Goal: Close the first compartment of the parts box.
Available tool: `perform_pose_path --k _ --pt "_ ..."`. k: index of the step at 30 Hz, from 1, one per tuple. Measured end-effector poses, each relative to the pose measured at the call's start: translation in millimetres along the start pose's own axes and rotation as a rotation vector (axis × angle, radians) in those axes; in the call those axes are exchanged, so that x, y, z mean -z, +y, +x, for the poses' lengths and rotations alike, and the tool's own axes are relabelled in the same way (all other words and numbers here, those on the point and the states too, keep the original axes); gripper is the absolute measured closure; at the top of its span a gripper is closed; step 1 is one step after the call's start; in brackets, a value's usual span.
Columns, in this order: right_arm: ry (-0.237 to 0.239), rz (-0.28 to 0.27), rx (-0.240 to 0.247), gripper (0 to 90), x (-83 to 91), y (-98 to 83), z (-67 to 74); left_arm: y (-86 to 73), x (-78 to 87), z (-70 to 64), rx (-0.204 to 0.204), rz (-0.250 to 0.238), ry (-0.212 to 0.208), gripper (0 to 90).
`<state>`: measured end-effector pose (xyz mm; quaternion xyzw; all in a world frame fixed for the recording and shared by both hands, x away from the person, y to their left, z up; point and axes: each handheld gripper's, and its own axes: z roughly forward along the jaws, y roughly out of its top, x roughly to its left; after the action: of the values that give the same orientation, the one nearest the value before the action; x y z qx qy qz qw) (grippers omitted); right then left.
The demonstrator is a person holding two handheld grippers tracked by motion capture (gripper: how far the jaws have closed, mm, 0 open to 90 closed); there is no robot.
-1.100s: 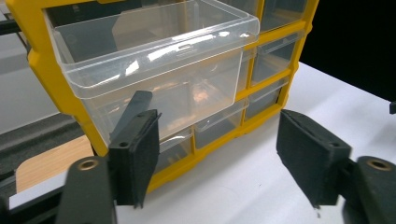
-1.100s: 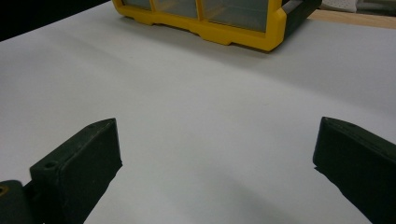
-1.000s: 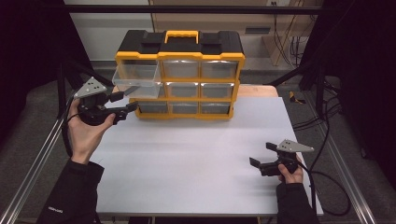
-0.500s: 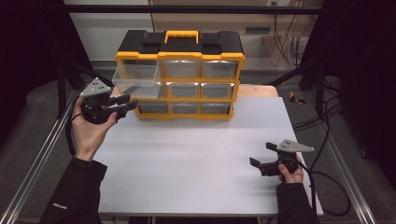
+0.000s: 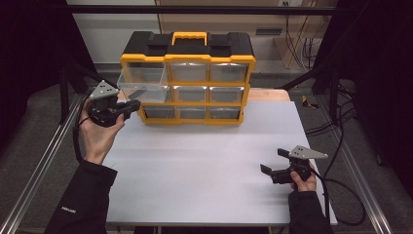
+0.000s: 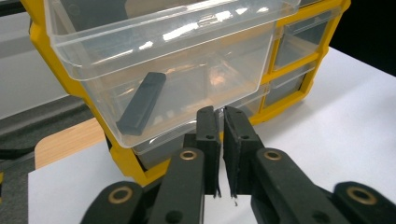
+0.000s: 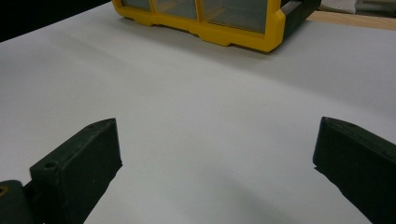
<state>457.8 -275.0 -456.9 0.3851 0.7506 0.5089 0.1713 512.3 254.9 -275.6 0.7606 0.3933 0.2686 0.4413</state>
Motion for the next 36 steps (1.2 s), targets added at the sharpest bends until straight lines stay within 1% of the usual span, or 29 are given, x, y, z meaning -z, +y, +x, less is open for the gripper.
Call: perform_pose_path --k 4,6,7,8,13,15,19,21,23,28,36 --pt "0.002 0.001 -0.001 1.1 0.0 0.0 0.1 1.5 -2.0 1.5 -0.008 -0.013 0.004 89.3" --pt "0.001 0.000 -0.003 1.1 -0.2 0.0 0.3 2.5 -4.2 2.4 -0.014 -0.013 -0.002 89.5" --pt "0.002 0.001 -0.005 1.1 0.0 0.1 0.4 3.1 -5.3 2.9 -0.014 -0.017 0.002 89.6" --pt "-0.001 0.001 -0.001 1.1 -0.1 0.0 0.1 3.6 -6.7 3.7 -0.015 -0.016 -0.007 89.6" --pt "-0.002 0.002 0.000 1.1 0.2 0.0 -0.3 5.8 -12.5 7.1 -0.022 -0.028 -0.007 89.7" --pt "0.000 0.001 0.001 1.1 0.4 0.1 -0.3 6.2 -14.1 8.0 -0.022 -0.035 -0.011 89.7" --pt "-0.002 0.002 0.000 1.1 0.1 -0.2 0.1 6.5 -16.4 9.4 -0.026 -0.041 -0.005 89.6" --pt "-0.001 0.003 -0.003 1.1 0.3 0.0 0.6 6.4 -17.2 10.6 -0.022 -0.046 -0.013 89.7" --pt "-0.002 0.002 -0.004 1.1 0.4 0.0 0.5 6.6 -17.2 10.9 -0.028 -0.051 -0.017 89.6" --pt "-0.003 0.003 -0.001 1.1 0.1 -0.1 0.4 7.3 -18.2 11.8 -0.030 -0.060 -0.009 89.6" --pt "0.000 0.004 -0.002 1.1 -0.2 -0.2 0.5 11.5 -22.6 12.6 -0.042 -0.054 -0.001 89.6"
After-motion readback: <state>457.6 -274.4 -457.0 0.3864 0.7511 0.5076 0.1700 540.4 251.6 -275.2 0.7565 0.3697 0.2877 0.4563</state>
